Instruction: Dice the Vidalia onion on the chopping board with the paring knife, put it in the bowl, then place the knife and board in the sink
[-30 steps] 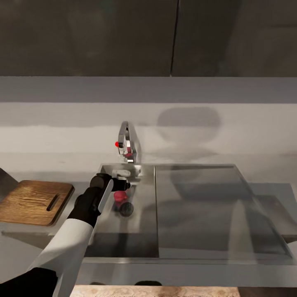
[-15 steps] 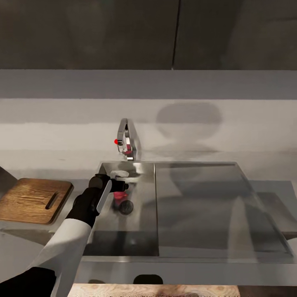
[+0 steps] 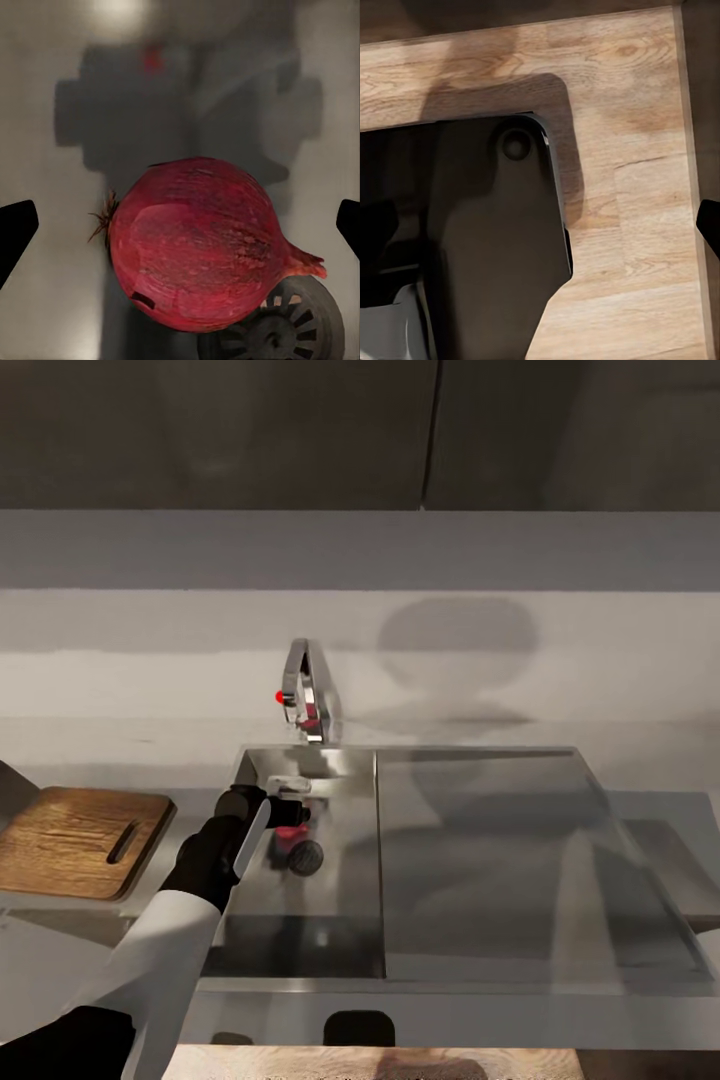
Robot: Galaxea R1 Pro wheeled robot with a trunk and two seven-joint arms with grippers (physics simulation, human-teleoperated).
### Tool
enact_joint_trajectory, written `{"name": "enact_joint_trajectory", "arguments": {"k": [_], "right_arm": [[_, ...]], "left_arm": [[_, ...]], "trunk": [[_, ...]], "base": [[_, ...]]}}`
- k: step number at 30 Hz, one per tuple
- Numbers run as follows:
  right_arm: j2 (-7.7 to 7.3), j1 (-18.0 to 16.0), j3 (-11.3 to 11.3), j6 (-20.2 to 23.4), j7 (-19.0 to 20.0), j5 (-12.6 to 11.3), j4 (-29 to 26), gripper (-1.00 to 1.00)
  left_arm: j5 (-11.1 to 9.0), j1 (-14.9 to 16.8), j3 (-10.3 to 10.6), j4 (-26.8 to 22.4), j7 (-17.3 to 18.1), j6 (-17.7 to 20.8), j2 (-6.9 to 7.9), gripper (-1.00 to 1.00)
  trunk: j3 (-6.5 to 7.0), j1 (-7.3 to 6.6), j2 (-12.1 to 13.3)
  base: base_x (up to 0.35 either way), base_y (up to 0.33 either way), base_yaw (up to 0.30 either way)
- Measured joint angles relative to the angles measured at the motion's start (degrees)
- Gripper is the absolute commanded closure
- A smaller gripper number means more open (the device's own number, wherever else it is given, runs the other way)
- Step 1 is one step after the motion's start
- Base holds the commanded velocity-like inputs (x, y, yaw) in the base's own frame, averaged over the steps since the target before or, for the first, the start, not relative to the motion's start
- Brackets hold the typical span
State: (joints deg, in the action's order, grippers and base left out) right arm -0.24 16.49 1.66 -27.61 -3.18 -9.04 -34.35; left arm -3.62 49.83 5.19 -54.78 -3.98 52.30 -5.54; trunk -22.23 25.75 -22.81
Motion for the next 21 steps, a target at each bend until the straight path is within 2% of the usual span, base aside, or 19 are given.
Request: {"name": "enact_joint_trajectory", "arguments": {"k": [17,18,21], "right_arm": [[0.0,0.0,0.0,0.0,-0.01,0.0,0.0,-1.0],[0.0,0.0,0.0,0.0,-0.01,0.0,0.0,-1.0],[0.0,0.0,0.0,0.0,-0.04,0.0,0.0,-1.0]], "left_arm": [[0.04,0.0,0.08,1.03,0.0,-0.76,-0.16,-1.0],[0.05,-0.01,0.08,1.03,0.0,-0.76,-0.13,1.0],[-0.07,0.04,0.09,0.95,0.04,-0.8,-0.15,1.0]], "trunk": [[-1.53,0.0,0.0],[-1.59,0.0,0.0],[-1.65,-0.01,-0.01]], "base": [[0.0,0.0,0.0],[0.0,0.0,0.0],[0.024,0.0,0.0]]}}
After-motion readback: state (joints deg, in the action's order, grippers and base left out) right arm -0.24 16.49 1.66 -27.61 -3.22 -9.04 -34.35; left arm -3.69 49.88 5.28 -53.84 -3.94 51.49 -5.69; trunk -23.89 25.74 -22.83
